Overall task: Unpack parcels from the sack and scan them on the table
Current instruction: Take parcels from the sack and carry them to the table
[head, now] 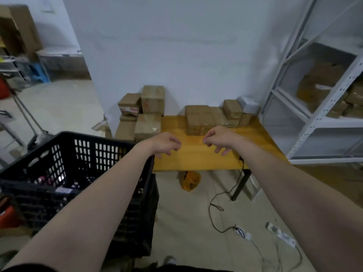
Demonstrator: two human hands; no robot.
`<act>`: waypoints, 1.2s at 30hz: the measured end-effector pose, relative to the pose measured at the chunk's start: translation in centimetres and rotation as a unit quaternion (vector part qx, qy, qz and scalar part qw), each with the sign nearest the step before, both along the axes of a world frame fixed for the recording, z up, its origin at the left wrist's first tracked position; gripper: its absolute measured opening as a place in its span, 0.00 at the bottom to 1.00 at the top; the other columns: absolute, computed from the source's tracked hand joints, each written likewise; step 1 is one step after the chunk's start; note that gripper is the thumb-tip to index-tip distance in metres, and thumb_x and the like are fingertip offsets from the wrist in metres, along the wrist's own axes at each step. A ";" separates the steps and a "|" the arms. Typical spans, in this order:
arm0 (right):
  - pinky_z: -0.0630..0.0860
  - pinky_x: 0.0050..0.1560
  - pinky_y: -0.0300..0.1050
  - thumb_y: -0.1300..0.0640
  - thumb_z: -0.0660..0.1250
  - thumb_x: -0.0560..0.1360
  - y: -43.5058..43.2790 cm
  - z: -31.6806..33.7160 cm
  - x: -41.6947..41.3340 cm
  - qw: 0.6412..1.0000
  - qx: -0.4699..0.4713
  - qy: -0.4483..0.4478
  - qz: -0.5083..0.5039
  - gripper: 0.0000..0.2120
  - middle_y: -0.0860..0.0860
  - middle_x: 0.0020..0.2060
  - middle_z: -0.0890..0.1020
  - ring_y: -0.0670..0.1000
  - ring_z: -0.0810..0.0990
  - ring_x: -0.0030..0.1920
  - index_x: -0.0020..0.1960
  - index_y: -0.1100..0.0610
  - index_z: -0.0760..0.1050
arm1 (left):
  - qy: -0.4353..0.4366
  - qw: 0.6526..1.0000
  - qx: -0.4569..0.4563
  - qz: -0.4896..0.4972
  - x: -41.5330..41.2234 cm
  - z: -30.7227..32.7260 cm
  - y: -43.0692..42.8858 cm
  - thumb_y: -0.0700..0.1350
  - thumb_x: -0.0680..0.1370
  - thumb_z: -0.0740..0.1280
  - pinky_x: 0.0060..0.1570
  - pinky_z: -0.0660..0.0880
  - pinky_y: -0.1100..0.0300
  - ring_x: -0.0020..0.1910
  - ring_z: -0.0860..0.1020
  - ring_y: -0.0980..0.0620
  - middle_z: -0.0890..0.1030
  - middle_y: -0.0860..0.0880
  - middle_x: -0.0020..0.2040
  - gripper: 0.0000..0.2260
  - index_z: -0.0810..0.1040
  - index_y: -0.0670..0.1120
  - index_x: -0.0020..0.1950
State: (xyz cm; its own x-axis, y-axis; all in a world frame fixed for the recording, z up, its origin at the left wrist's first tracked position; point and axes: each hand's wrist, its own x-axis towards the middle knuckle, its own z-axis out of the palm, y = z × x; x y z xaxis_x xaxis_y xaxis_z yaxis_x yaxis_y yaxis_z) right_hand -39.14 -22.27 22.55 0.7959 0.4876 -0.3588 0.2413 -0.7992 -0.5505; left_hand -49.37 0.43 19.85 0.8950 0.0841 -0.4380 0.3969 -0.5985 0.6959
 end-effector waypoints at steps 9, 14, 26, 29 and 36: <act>0.80 0.32 0.43 0.48 0.65 0.80 7.4 -2.3 13.3 0.998 0.029 0.038 -0.046 0.07 0.45 0.50 0.84 0.51 0.86 0.42 0.50 0.45 0.81 | -0.019 1.000 0.006 0.023 14.1 -2.3 7.7 0.51 0.81 0.67 0.37 0.77 0.57 0.50 0.82 0.57 0.79 0.59 0.56 0.05 0.79 0.60 0.55; 0.81 0.35 0.45 0.49 0.65 0.81 11.1 -5.7 20.8 0.995 0.014 0.086 -0.049 0.07 0.46 0.51 0.84 0.52 0.86 0.44 0.49 0.45 0.82 | -0.008 0.997 -0.015 0.079 20.6 -5.5 11.6 0.49 0.82 0.66 0.38 0.77 0.56 0.51 0.80 0.55 0.78 0.58 0.53 0.06 0.79 0.58 0.58; 0.82 0.37 0.45 0.54 0.67 0.80 25.9 -10.1 41.0 0.993 0.045 0.105 0.023 0.06 0.50 0.47 0.86 0.51 0.84 0.40 0.50 0.50 0.83 | -0.018 0.938 0.002 0.346 34.6 -10.3 22.6 0.46 0.81 0.66 0.42 0.78 0.51 0.47 0.79 0.47 0.81 0.45 0.51 0.08 0.78 0.46 0.59; 0.77 0.28 0.40 0.54 0.65 0.80 30.2 -10.1 43.5 0.992 0.056 0.097 0.060 0.07 0.51 0.51 0.85 0.51 0.82 0.40 0.51 0.48 0.83 | -0.036 0.900 -0.010 0.435 36.4 -10.9 25.4 0.45 0.80 0.67 0.42 0.80 0.49 0.46 0.78 0.47 0.79 0.46 0.50 0.10 0.76 0.46 0.60; 0.64 0.77 0.52 0.51 0.64 0.82 40.3 -11.3 46.2 0.978 0.060 0.081 0.183 0.14 0.50 0.74 0.74 0.56 0.66 0.77 0.65 0.44 0.81 | -0.054 0.861 0.064 0.501 39.7 -12.2 32.7 0.45 0.75 0.69 0.62 0.77 0.43 0.61 0.77 0.40 0.74 0.44 0.61 0.11 0.76 0.46 0.57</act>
